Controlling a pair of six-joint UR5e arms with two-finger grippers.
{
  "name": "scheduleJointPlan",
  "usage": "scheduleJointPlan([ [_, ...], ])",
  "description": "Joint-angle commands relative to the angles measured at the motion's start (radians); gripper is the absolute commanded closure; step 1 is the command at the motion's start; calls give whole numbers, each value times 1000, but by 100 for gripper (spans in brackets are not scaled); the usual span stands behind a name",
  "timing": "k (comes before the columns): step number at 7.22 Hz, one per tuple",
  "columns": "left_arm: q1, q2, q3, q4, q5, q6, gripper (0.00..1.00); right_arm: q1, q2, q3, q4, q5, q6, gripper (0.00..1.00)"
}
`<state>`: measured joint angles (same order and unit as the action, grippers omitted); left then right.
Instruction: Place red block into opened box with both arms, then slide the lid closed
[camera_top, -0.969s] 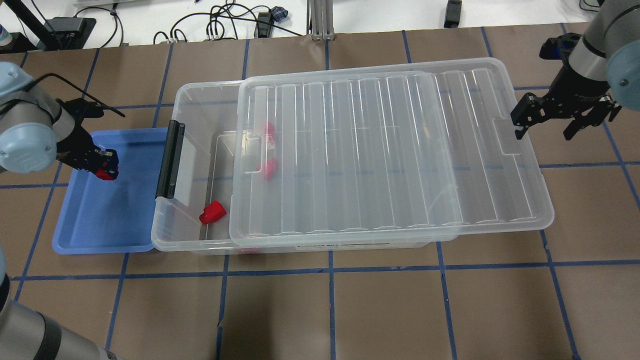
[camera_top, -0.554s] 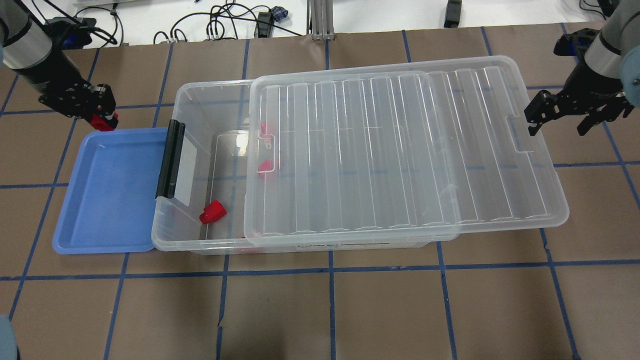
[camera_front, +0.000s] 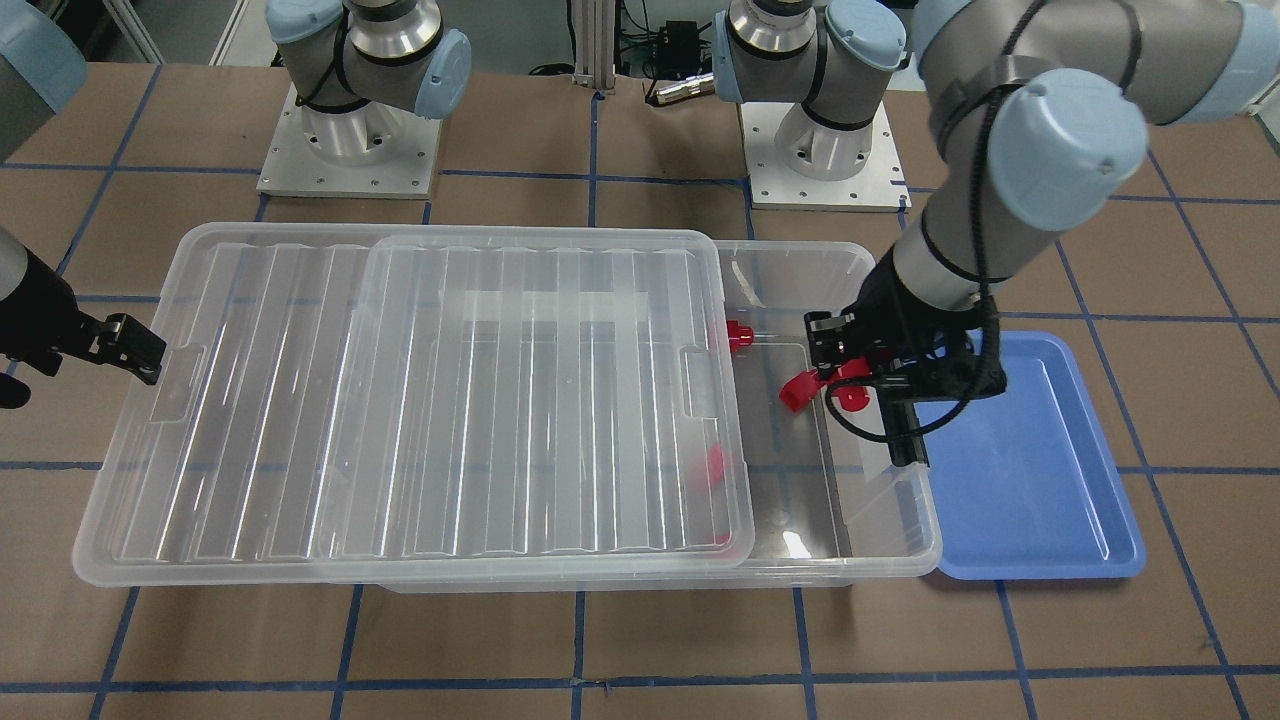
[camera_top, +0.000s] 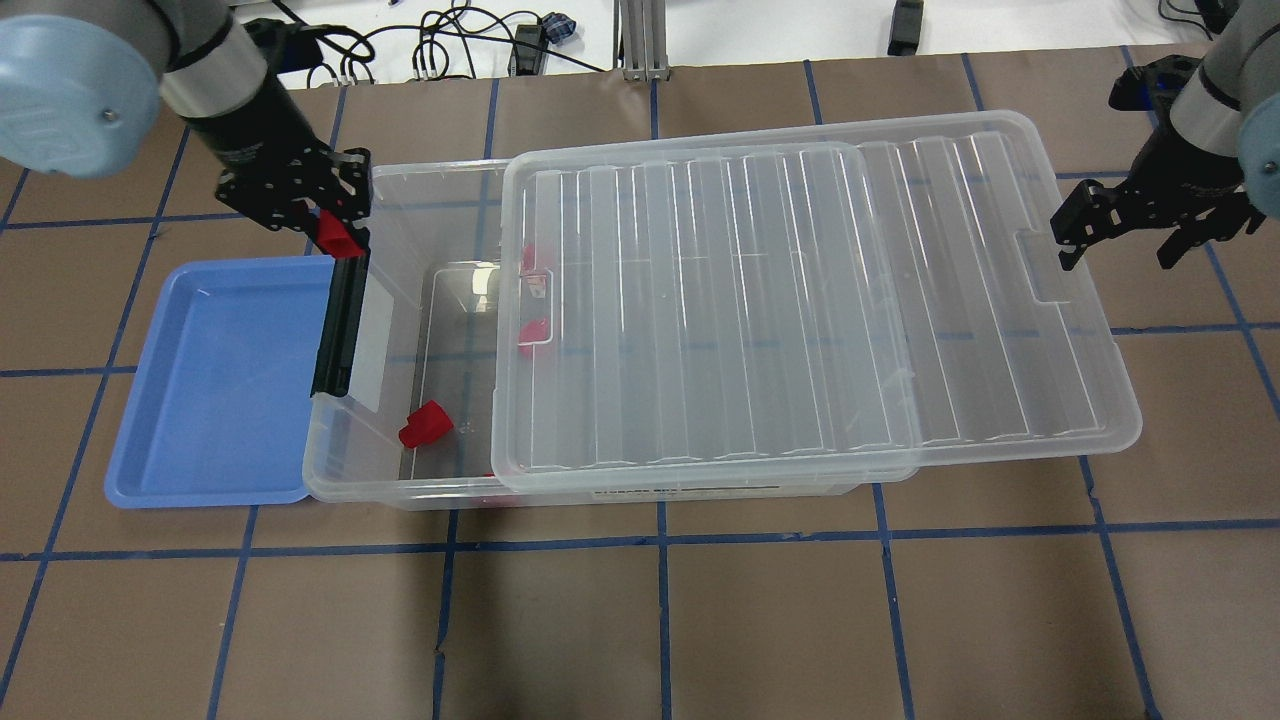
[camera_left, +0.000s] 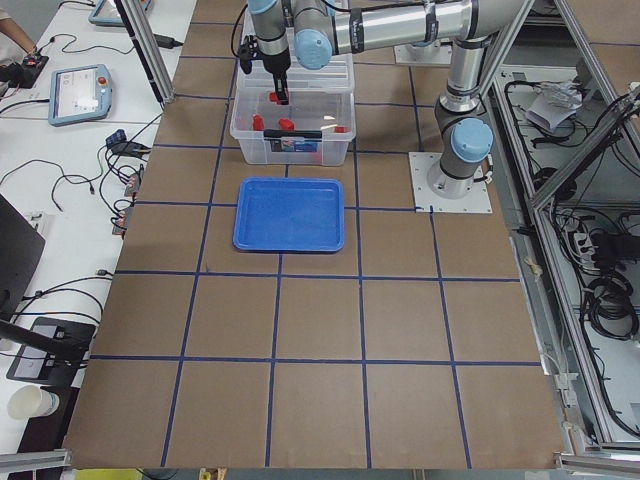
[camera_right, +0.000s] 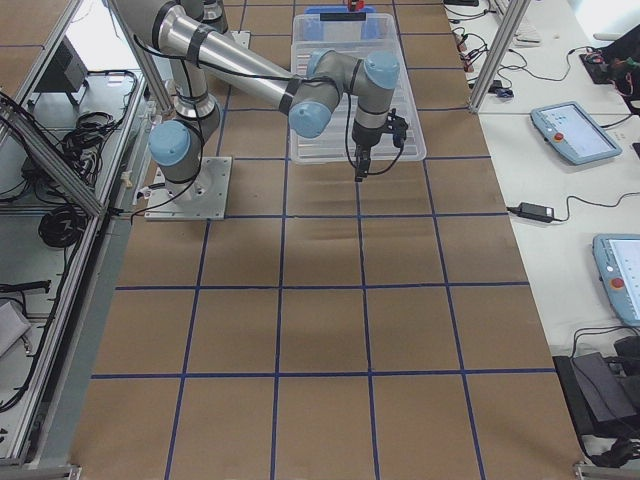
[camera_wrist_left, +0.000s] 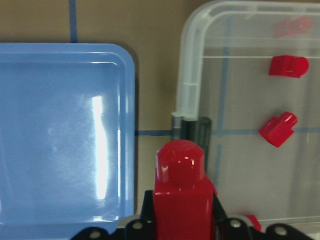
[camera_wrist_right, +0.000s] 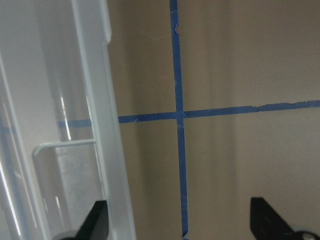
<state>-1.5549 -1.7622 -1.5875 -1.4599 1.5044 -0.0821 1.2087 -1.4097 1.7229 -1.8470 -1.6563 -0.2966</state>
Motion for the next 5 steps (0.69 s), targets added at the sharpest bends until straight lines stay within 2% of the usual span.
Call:
scheduleJointPlan([
  [1, -57, 1, -138, 155, 2, -84, 87, 0, -2, -2, 2, -8, -1, 0],
  [2, -47, -5, -191, 236, 2, -76, 87, 0, -14, -5, 9, -11, -1, 0],
  [4, -27, -16, -212, 259, 2, -56, 87, 6, -70, -44, 49, 3, 1, 0],
  [5, -7, -17, -224, 256, 2, -41, 87, 8, -98, -75, 118, 4, 5, 0],
])
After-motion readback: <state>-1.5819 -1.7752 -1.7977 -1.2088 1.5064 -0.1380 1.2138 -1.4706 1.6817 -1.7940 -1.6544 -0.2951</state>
